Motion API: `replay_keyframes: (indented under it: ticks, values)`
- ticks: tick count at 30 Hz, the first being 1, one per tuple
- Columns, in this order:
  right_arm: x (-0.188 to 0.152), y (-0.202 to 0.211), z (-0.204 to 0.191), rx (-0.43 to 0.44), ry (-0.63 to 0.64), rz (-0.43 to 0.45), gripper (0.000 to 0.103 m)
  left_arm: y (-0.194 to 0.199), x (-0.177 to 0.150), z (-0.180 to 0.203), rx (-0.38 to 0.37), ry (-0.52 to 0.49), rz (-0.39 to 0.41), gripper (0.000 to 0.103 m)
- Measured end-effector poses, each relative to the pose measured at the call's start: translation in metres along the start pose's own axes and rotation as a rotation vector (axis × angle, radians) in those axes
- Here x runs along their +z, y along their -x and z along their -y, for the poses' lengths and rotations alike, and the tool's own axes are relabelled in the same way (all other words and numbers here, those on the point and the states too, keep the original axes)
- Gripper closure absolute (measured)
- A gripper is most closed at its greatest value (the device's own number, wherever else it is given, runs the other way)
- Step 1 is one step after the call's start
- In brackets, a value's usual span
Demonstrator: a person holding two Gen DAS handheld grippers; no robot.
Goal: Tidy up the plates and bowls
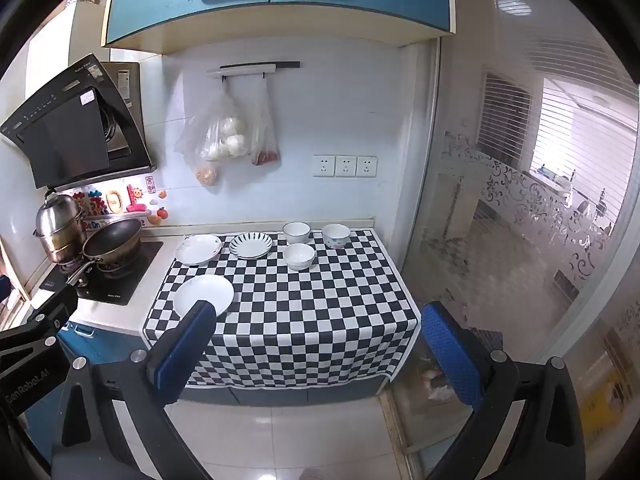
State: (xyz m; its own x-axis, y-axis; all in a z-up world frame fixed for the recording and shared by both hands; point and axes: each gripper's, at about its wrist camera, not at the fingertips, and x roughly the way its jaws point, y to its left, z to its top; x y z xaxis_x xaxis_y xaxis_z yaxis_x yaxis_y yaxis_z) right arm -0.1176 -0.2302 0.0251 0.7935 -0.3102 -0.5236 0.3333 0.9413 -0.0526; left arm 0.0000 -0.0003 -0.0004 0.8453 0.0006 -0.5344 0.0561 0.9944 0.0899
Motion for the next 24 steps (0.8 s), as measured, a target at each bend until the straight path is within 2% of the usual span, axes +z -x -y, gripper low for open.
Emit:
replay_keyframes:
  ticks: [3,4,7,14,16,24]
  values:
    - [0.000,0.001,-0.001,-0.002,0.005,-0.004,0.000,-0.001,-0.001,-0.006,-0.017,0.019,-0.014,0.000]
    - [0.000,0.001,-0.001,-0.001,0.006,-0.005,0.000,0.002,-0.004,-0.008,-0.016,0.022,0.008,0.000]
    - [0.000,0.002,-0.001,0.000,0.005,-0.011,0.000,-0.001,0.001,-0.005,0.007,0.008,-0.023,0.000]
    - [0.000,-0.001,-0.001,-0.001,-0.001,-0.021,0.000,0.004,-0.007,-0.018,0.013,0.015,-0.024,0.000]
    - [0.002,0.013,-0.012,0.001,0.007,-0.027,0.000,0.005,-0.008,-0.019,0.016,0.013,-0.026,0.000]
    - [0.005,0.019,-0.018,0.009,0.008,-0.017,0.000,0.008,-0.010,-0.022,0.024,0.011,-0.017,0.000]
